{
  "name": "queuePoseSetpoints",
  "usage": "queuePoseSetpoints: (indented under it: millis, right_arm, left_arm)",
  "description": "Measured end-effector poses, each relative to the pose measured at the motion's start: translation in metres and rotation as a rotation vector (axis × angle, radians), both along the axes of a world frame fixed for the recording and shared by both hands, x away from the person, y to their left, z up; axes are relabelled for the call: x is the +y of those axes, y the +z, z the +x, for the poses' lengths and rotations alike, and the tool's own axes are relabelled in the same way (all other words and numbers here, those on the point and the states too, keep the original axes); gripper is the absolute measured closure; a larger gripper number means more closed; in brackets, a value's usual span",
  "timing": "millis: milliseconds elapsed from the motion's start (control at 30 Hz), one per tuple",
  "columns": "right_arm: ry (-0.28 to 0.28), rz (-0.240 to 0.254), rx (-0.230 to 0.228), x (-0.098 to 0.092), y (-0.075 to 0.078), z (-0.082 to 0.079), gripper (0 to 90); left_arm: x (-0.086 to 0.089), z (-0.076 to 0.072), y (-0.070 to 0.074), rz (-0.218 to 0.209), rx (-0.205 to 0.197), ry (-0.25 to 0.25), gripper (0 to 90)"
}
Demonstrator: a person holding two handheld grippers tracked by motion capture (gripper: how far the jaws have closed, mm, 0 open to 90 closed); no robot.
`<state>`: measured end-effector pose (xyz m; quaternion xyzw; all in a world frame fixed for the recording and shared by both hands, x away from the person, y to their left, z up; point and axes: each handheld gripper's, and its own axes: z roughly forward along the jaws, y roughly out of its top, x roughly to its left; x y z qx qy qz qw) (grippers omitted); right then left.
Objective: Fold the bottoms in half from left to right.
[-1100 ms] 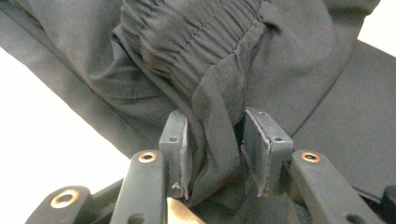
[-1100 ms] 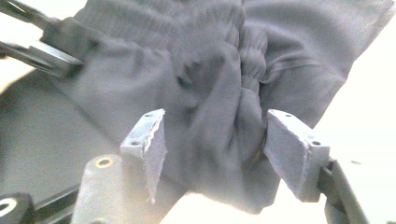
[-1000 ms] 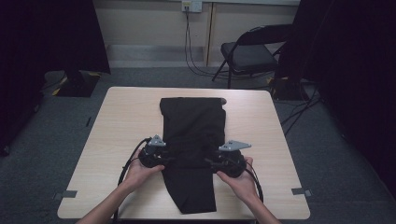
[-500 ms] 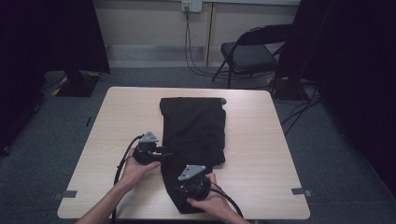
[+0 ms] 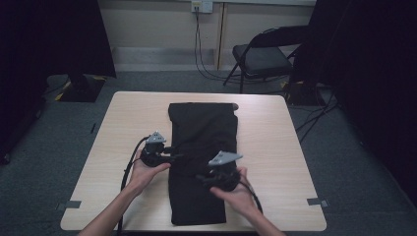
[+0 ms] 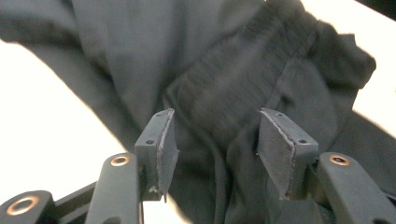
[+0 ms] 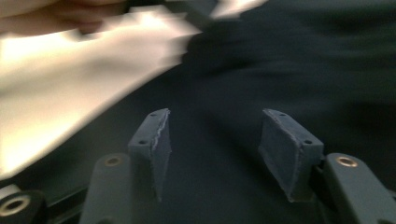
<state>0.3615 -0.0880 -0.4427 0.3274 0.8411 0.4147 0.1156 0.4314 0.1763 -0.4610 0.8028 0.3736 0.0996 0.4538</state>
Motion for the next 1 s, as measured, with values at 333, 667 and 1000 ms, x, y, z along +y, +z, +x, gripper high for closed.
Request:
queuePoseSetpoints:
  millis: [333, 667, 1000]
  right_arm:
    - [-0.197, -0.014, 0.065, -0.042, -0.016, 0.082, 30.6]
    - [-0.18, 0.022, 0.014, -0.032, 0.007, 0.08, 73.7]
    - [-0.128, 0.15, -0.128, -0.048, 0.09, 0.034, 74.0]
  left_arm:
    - [-0.019, 0.02, -0.018, 0.042, 0.075, -0.03, 46.4]
    - [-0.017, 0.013, 0.034, -0.002, -0.062, -0.054, 71.2]
    - [-0.008, -0.039, 0.103, -0.106, -0.192, -0.138, 70.9]
